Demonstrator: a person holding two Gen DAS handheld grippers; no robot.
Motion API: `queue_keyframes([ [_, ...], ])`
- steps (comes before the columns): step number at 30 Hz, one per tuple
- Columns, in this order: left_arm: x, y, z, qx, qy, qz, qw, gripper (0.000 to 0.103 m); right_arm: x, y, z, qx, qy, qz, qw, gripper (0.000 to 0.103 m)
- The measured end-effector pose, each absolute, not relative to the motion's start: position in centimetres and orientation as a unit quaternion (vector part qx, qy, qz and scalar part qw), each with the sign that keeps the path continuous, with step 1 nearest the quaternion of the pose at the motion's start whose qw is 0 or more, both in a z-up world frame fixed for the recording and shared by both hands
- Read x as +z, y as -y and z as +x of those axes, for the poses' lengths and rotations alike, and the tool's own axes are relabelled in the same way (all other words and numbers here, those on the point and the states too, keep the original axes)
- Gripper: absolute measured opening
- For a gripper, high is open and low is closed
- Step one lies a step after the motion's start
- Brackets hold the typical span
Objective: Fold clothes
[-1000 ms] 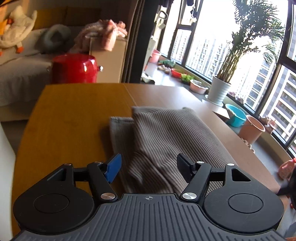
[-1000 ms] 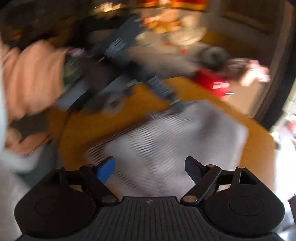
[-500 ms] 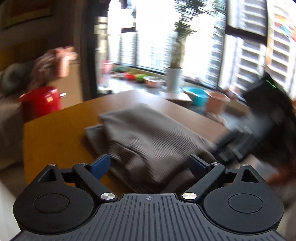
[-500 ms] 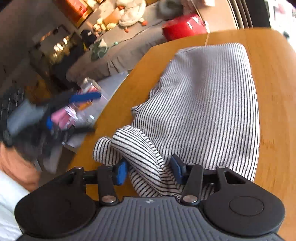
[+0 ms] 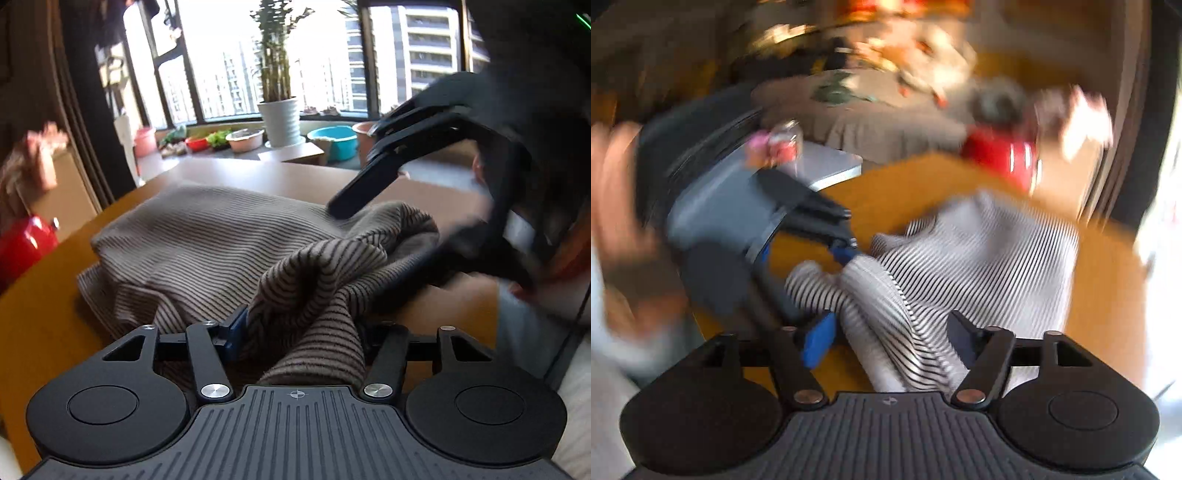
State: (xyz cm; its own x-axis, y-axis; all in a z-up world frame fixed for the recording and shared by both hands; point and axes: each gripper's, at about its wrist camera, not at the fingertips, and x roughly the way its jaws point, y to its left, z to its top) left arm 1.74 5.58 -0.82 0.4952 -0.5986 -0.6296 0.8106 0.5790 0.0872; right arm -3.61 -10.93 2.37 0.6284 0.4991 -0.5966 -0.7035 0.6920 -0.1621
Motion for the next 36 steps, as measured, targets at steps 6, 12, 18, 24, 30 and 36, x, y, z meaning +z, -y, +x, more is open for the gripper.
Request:
queue_keyframes([
  [6,-0.1,-7.5,5.2,-0.414,-0.347,0.039,0.84,0.057,-0.7,9.8,-3.6,0.264,-0.21,-0.279,0.899,0.061],
  [12,2.4,-10.6,5.1,-0.408,-0.337,0.007,0.848,0.064,0.0,9.4,-1.5,0.273,-0.241,-0.232,0.902,0.033],
  [18,5.0,-14.4,9.2,-0.338,-0.306,-0.077,0.887,0.068,1.3,10.1,-0.8,0.296,-0.282,-0.187,0.893,0.03],
  [24,-0.4,-11.0,15.5,-0.303,-0.384,-0.07,0.869,0.046,7.7,10.2,-0.7,0.312,-0.25,-0.236,0.886,0.03],
  [30,-2.5,-10.5,16.6,-0.337,-0.405,-0.075,0.847,0.048,10.8,9.9,7.5,0.334,-0.248,-0.23,0.88,0.03],
  [36,-2.9,-12.0,18.1,-0.345,-0.422,-0.105,0.832,0.035,2.5,9.3,21.4,0.349,-0.366,-0.155,0.849,0.042],
])
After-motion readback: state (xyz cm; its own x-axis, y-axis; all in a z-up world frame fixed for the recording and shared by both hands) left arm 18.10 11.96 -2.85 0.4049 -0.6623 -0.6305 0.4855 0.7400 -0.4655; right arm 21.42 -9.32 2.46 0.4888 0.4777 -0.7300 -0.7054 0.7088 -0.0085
